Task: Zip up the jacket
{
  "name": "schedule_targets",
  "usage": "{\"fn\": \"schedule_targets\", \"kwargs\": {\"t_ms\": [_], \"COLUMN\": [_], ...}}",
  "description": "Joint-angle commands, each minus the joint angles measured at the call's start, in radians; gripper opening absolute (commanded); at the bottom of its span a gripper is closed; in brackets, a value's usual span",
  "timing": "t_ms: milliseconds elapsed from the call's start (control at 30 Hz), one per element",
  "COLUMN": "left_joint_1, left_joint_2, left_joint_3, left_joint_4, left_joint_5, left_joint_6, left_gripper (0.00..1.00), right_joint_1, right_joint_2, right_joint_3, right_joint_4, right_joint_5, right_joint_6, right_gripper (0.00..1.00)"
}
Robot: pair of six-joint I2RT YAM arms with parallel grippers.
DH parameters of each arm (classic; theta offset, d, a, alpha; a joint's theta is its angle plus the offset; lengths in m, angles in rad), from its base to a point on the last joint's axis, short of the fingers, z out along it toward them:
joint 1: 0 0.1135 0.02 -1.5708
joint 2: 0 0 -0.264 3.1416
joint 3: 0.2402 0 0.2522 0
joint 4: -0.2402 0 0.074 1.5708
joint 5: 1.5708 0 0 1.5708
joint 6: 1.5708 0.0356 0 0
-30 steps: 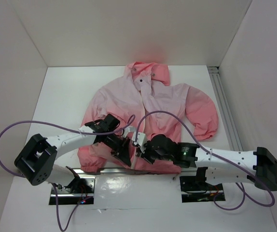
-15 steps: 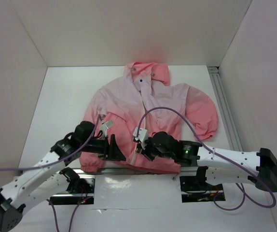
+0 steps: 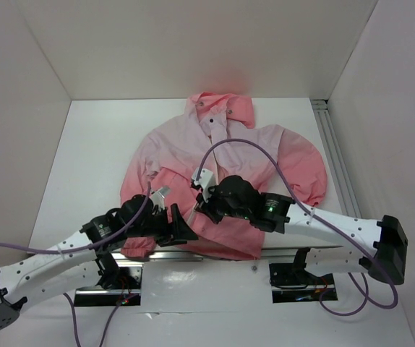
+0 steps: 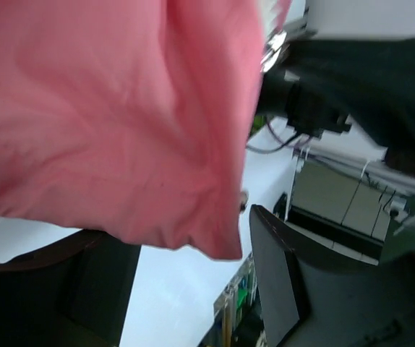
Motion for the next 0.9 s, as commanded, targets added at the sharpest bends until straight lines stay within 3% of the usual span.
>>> {"fn": "schedule_targets", "kwargs": {"t_ms": [0,267,400,500,667,767,800,867], "left_joint_1": [0.003,0.003,0.003,0.003,-0.006,-0.017,-0.017,-0.017], "left_joint_2": [0.021,-0.091,-0.045,0.007,0.019,-0.004,-0.004,-0.013], "left_joint_3": [0.086,0.032,0.058,0.094,0.115,0.115,0.115,0.115], "left_joint_4": [0.015,-0.008,0.010,0.001,-0.008,-0.028,-0.028,-0.037], "left_joint_5": [-0.126,-0.296,-0.309,-0.296,-0.302,-0.331,-0.342,-0.342], "left_joint_6": [0.001,-0.087,-0.066,-0.043,-0.021,-0.021,-0.021,-0.021], "left_gripper": [0.71,0.61,0.59,0.52,0.54,0.40,0.26,0.10], "right_joint_1": [-0.007,-0.007,-0.007,-0.007,-0.007,-0.007,-0.007,-0.007], "right_joint_2": [0.007,0.025,0.056,0.065,0.065,0.065,0.074,0.074], "right_joint_3": [0.069,0.087,0.110,0.133,0.133,0.133,0.143,0.155], "right_joint_4": [0.020,0.020,0.002,-0.009,-0.009,-0.009,-0.020,-0.030], "right_joint_5": [-0.033,-0.042,-0.053,-0.053,-0.040,-0.040,-0.040,-0.040], "right_joint_6": [0.029,0.040,0.040,0.031,0.031,0.031,0.031,0.031], "right_gripper": [0.00,0.00,0.00,0.00,0.00,0.00,0.00,0.00]}}
